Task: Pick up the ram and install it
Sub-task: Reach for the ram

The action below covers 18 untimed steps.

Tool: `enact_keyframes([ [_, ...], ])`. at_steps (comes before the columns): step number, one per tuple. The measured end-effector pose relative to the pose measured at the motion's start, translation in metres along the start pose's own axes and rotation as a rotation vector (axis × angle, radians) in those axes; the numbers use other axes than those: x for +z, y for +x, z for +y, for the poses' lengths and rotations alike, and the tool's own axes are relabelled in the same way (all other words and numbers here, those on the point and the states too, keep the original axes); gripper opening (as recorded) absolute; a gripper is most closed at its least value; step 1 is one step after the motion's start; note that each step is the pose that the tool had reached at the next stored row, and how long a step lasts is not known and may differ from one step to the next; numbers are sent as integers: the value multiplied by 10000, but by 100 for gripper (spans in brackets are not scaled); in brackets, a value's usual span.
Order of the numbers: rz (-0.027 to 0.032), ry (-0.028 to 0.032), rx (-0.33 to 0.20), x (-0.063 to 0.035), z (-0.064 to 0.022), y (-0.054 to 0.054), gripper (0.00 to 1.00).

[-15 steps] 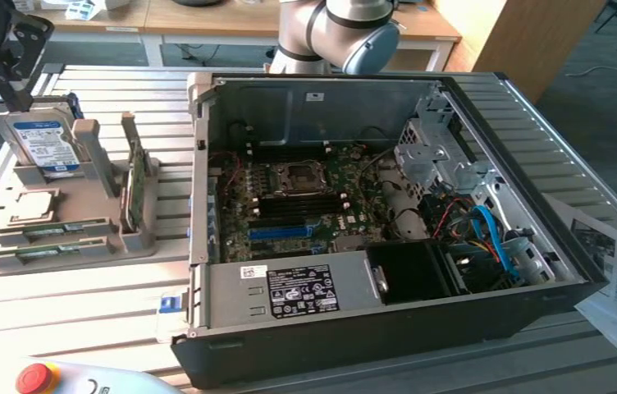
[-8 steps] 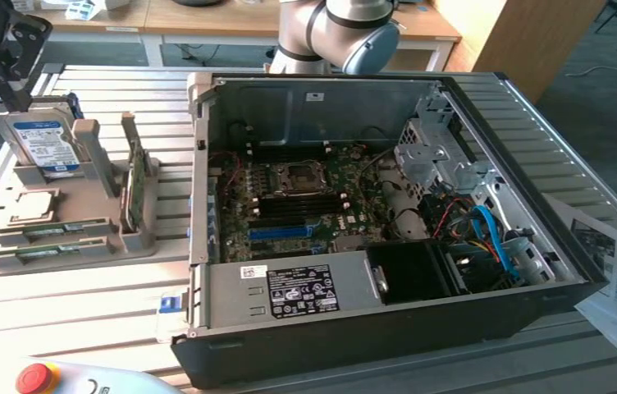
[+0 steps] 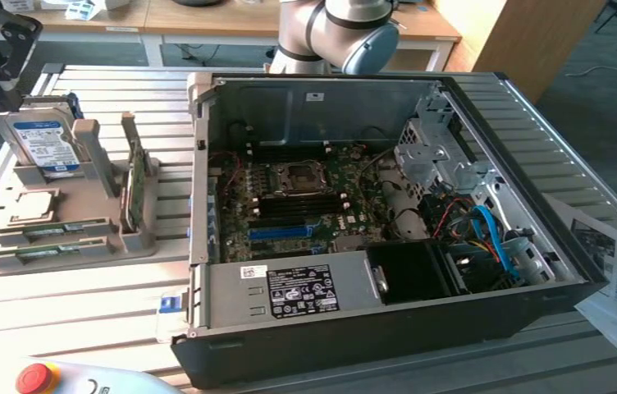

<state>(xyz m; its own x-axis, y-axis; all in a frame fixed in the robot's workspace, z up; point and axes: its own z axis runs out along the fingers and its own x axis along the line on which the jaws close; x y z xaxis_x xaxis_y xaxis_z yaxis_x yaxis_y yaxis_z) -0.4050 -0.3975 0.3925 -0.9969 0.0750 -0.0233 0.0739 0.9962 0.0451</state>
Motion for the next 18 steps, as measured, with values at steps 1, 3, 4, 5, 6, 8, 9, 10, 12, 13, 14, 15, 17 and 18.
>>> enact_keyframes([
  [1, -1, 0, 0, 0, 0, 0, 10],
  [3, -1, 0, 2, 0, 1, 2, 10],
  [4, 0, 0, 3, 0, 1, 2, 10],
  [5, 0, 0, 3, 0, 1, 2, 10],
  [6, 0, 0, 3, 0, 1, 2, 10],
  [8, -1, 0, 4, 0, 6, 3, 10],
  [9, 0, 0, 3, 0, 9, 3, 10],
  [10, 0, 0, 2, 1, 11, 3, 10],
  [12, -1, 0, 4, 1, 20, 4, 10],
  [13, -1, 0, 3, 2, 24, 4, 10],
  [14, -1, 0, 2, 2, 28, 4, 10],
  [15, -1, 0, 2, 2, 34, 4, 10],
  [17, 0, 0, 3, 3, 44, 5, 10],
  [18, -1, 0, 3, 3, 48, 6, 10],
])
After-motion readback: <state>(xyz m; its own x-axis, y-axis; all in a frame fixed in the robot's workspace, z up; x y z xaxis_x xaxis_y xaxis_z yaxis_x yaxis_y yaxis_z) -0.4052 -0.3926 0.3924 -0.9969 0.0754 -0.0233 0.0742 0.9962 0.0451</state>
